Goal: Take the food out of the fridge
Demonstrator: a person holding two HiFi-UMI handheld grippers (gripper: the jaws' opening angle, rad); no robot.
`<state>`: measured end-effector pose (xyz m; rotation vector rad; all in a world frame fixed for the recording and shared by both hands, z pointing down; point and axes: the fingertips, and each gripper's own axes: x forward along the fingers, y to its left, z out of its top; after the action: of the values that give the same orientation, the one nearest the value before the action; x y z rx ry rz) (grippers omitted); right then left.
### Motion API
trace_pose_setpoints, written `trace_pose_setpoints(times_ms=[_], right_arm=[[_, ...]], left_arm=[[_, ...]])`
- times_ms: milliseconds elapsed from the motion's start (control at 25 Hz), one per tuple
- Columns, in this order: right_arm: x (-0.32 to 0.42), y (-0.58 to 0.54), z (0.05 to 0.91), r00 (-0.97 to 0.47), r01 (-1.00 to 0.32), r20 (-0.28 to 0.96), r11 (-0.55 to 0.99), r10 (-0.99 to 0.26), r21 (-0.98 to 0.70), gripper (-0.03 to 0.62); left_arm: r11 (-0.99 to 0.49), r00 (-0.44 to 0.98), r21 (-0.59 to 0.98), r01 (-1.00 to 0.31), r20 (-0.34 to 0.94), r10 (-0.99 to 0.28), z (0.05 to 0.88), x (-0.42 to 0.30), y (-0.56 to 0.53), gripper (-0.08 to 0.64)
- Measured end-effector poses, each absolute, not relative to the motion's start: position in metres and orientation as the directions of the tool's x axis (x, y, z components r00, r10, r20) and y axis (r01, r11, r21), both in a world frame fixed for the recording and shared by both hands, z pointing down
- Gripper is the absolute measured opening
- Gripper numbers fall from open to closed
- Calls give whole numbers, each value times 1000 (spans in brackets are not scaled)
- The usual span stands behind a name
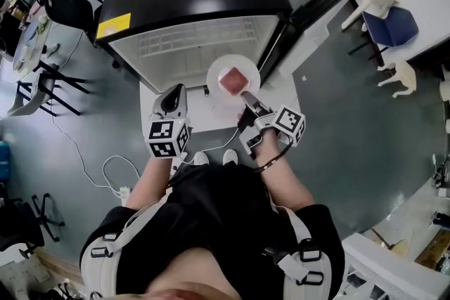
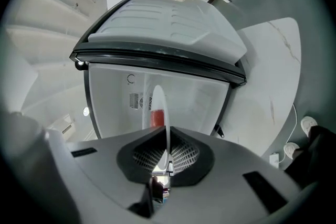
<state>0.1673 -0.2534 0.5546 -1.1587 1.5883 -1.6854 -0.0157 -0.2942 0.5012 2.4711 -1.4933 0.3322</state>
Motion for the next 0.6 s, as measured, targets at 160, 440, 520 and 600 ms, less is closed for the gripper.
trace_pose_setpoints(times_ms=[160, 440, 520, 600], right_arm=[[169, -253, 528, -473, -149, 192, -136, -860, -979, 17], [177, -260, 502, -461, -156, 168, -107, -872, -982, 17], [179, -263, 497, -455, -152, 155, -95, -877, -984, 17], [180, -266, 493, -449, -142, 143, -88, -882, -986, 17]], left_arm=[[-450, 455, 87, -889, 289, -842, 495, -13, -298, 3], [-451, 457, 83, -889, 247, -855, 477, -12, -301, 3], [-454, 459, 79, -888, 236, -856, 472, -11, -301, 3], [-458, 462, 74, -886, 229, -857, 467, -10, -301, 3]])
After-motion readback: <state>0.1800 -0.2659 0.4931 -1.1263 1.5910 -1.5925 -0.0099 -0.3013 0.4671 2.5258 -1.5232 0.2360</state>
